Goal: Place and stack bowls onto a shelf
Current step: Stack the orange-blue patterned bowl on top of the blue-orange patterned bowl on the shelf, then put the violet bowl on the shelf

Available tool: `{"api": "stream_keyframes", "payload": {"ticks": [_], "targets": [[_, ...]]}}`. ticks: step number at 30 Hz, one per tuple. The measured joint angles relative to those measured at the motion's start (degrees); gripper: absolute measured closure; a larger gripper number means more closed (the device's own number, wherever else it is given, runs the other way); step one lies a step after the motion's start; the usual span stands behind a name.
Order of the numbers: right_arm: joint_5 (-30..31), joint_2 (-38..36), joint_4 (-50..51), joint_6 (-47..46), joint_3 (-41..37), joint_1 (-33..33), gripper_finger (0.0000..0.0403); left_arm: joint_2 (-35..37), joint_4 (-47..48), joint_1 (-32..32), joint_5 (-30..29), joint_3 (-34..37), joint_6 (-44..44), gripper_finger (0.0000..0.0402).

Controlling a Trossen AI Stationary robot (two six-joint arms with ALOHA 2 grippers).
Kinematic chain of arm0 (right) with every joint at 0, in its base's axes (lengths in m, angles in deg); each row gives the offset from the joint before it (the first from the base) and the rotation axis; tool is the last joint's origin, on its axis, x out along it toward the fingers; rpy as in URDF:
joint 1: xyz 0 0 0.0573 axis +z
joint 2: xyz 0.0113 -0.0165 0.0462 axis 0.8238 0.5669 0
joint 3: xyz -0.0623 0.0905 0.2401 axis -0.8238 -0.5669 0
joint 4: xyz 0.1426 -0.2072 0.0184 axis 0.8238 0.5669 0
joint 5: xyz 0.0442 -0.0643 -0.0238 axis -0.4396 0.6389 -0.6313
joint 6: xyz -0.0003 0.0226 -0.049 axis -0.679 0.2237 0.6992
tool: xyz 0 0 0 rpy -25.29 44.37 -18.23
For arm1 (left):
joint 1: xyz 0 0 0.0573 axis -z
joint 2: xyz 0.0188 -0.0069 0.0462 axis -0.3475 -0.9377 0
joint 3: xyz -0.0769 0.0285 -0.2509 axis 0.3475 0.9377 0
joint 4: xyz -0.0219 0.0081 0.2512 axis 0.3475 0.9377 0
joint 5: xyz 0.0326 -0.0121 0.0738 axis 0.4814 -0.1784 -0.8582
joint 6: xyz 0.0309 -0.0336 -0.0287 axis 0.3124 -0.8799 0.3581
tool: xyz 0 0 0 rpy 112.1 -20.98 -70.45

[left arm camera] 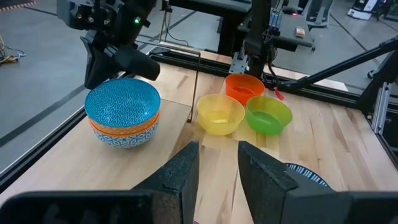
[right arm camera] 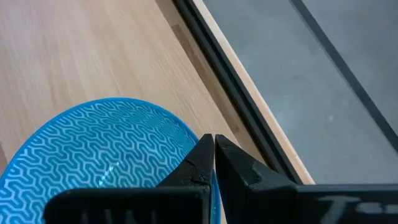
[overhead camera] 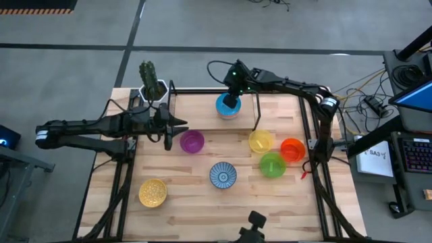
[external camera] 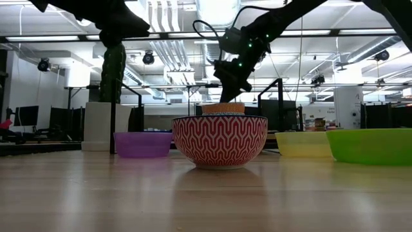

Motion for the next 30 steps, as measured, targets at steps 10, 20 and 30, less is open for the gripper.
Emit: {"api": "stream_keyframes", "payload": {"ticks": [10,20,30], "targets": [[-0.2,-3.6,1.4,-0.8,0.0,0.6,0.0394,-0.2,-0.5,0.0,0.1,0.0,-1.8,0.0309],[-0.2,-14.3,4.5,-2.4,-5.5,10.9,0.0394,-5.4,1.1,4.5,0.2,0.0,-11.4,0.0310],[-0.2,-27.7,-8.2,-10.3,-24.5,28.1,0.0394,-18.2,7.0,16.0,1.0,-2.4,-8.7,0.0312]]}}
